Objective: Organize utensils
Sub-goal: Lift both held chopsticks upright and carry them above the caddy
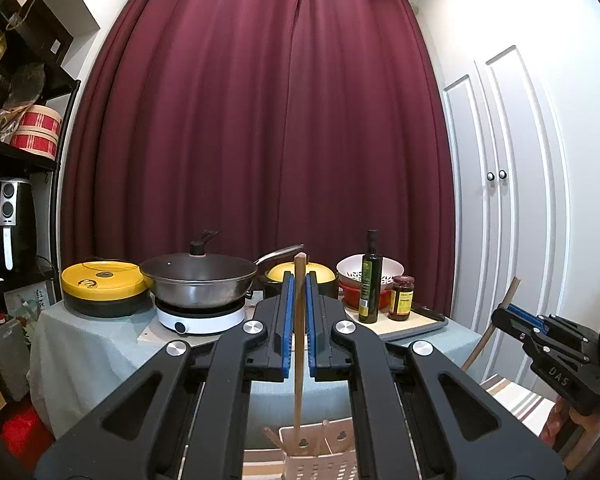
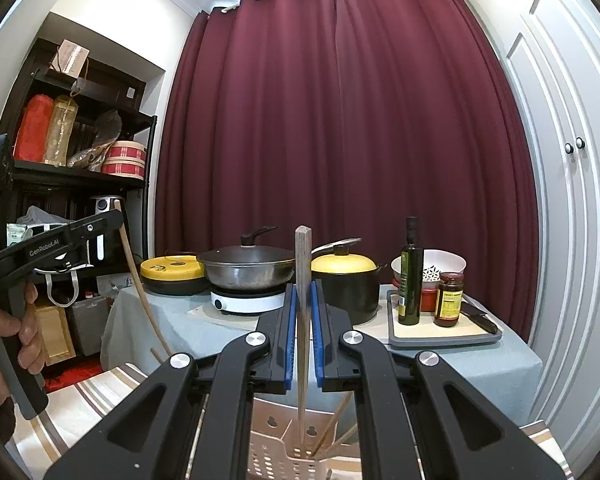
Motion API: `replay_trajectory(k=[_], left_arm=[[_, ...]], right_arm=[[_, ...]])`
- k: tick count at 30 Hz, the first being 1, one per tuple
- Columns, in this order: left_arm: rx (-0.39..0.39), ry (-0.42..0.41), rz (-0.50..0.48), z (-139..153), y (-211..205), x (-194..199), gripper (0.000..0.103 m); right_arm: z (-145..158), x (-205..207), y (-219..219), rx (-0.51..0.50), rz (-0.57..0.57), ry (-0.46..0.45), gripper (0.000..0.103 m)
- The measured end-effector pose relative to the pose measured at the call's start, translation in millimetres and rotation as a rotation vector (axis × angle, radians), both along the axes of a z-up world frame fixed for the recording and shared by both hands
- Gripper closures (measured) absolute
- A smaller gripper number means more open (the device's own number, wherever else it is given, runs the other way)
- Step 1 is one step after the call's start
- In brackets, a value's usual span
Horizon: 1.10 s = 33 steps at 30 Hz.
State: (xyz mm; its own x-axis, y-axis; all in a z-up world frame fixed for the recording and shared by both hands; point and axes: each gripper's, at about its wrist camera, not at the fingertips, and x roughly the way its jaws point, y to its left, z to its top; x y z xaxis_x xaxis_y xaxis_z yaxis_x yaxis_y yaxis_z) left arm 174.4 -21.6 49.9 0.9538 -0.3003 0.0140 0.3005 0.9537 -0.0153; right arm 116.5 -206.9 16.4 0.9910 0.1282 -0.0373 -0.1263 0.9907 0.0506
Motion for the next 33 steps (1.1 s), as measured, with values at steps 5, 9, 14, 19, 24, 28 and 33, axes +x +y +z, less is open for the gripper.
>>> replay_trajectory(k=[5, 9, 14, 19, 24, 28, 33], left_arm=[[0.003, -0.008, 0.003, -7.0, -6.4, 12.3, 0.097], [0.009, -0.005, 0.005, -14.0, -8.1, 20.9, 0.097], [-0.001, 0.028, 0.006, -27.6, -7.2, 33.0, 0.097], [-0.001, 0.053, 0.011, -37.4, -4.9, 41.6, 0.097], [-0.001, 0.059, 0.009, -39.9, -4.5, 46.3, 0.097], [0.001, 0.067, 0.009, -42.9, -4.0, 49.3, 0.097], [0.000, 0.075, 0.010, -46.0, -2.4, 52.5, 0.097]], right_arm=[[-6.9, 12.0, 1.7, -0.004, -0.002, 0.014, 0.095], [-13.3, 20.5, 1.7, 0.002, 0.001, 0.034, 0.096], [-25.2, 32.6, 2.8, 0.003, 0.004, 0.065, 0.096], [-28.2, 39.3, 0.9, 0.014, 0.005, 0.077, 0.096], [-24.9, 45.0, 2.1, 0.012, 0.011, 0.060, 0.096], [-20.9, 52.2, 3.1, 0.013, 0.015, 0.041, 0.096], [-10.9, 58.4, 6.2, 0.009, 0.019, 0.003, 0.096]])
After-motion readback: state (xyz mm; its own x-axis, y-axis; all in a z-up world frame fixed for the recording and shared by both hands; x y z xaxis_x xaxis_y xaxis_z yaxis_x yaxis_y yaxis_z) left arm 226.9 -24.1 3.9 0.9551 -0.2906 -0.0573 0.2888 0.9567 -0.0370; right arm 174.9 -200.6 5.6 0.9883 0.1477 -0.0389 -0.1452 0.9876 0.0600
